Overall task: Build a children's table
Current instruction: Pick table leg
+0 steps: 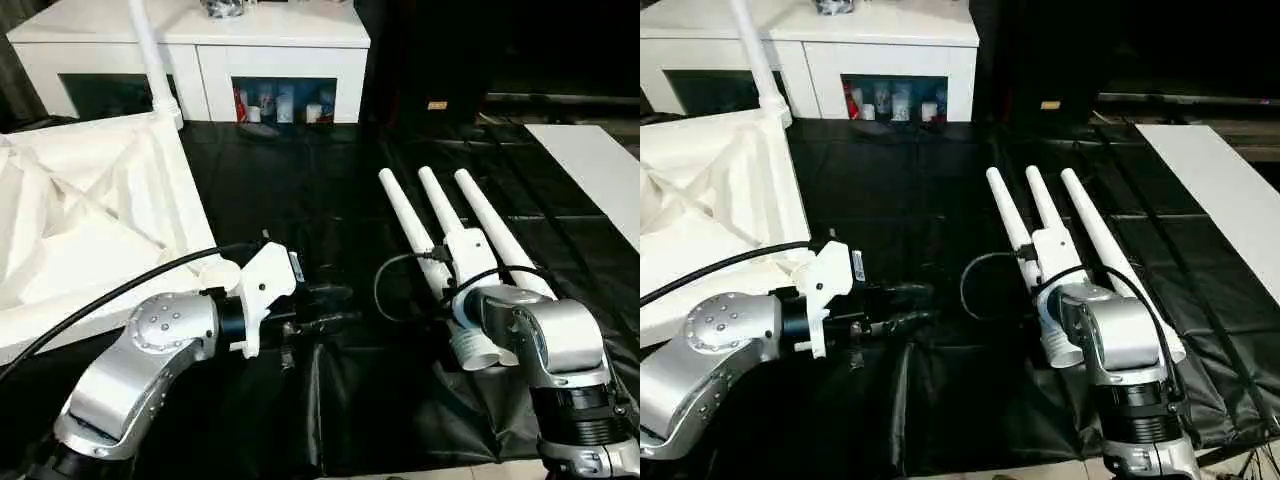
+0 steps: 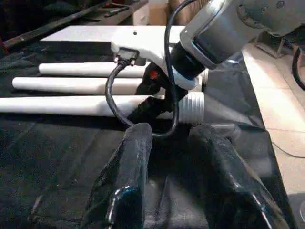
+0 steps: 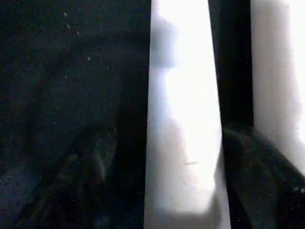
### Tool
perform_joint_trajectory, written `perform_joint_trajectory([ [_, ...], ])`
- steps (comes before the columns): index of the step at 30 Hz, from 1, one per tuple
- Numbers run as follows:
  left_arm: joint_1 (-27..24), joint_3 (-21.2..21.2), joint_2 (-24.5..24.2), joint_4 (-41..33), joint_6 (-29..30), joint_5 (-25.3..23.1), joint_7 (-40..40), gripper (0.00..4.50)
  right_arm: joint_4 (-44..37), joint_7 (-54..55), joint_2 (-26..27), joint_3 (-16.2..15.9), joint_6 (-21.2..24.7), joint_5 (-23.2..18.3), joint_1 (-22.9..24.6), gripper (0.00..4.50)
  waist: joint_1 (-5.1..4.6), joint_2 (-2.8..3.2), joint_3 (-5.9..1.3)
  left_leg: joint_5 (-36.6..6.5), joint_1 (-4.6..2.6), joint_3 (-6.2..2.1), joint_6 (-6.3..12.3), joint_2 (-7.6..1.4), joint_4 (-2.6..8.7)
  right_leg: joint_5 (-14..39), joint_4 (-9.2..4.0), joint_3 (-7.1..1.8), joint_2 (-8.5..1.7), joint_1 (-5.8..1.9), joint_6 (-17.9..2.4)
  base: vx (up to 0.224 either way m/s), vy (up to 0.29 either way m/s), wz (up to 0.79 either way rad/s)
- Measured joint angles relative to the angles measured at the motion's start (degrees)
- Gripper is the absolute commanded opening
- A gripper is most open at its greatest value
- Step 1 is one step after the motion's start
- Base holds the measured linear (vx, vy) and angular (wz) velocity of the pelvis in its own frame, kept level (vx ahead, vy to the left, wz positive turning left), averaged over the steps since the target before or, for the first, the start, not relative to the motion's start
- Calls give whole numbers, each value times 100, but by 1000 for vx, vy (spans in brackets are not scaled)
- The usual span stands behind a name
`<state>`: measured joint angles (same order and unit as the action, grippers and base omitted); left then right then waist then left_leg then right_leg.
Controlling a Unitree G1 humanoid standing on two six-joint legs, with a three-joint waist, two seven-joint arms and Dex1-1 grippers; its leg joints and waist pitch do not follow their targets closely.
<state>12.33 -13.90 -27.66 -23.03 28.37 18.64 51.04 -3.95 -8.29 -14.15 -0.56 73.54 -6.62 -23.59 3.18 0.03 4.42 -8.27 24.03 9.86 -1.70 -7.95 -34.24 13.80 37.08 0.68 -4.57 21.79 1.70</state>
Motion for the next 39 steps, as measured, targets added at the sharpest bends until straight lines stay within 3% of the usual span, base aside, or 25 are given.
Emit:
perform_joint_trajectory([
  [10, 42, -8, -44, -50, 175, 195, 79, 165, 60, -51, -10, 4, 91, -9, -69, 261, 32, -4, -3, 6, -1, 25, -11, -41, 2, -51, 1, 9, 12, 11, 28, 0, 0, 0],
  [19, 123, 18, -53, -58, 347, 423, 118, 245, 61, -55, -5, 21, 99, -5, -74, 191, 33, -6, -4, 6, -2, 32, -11, -43, 1, -57, 0, 7, 12, 12, 18, 0, 0, 0],
  [25, 164, 20, -92, -57, 347, 428, 106, 282, 61, -50, 69, 129, 118, -29, -73, 184, 34, -6, -4, 6, -3, 33, -11, -44, 1, -44, 0, 6, 12, 14, 40, 0, 0, 0],
  [31, 388, 395, 198, 44, 465, 547, -316, 349, -4, -110, 419, 657, -53, -310, -82, 183, 37, -3, -2, 7, -1, 35, -11, -44, 2, -47, 1, 6, 12, 17, 41, 0, 0, 0],
  [35, 1027, 1080, 1265, 655, 831, 817, -1507, 371, -360, -534, 898, 1409, -768, -1101, -260, 183, 44, -6, -3, 7, -1, 38, -11, -44, -3, -53, 0, 5, 9, 15, 40, 0, 0, 0],
  [39, 1297, 1357, 1872, 894, 1318, 1346, -2092, 406, -700, -1132, 923, 1795, -1121, -1745, -299, 183, 90, -17, -3, 7, 1, 39, -9, -44, -7, -74, -4, 6, 9, 11, 9, 0, 0, 0],
])
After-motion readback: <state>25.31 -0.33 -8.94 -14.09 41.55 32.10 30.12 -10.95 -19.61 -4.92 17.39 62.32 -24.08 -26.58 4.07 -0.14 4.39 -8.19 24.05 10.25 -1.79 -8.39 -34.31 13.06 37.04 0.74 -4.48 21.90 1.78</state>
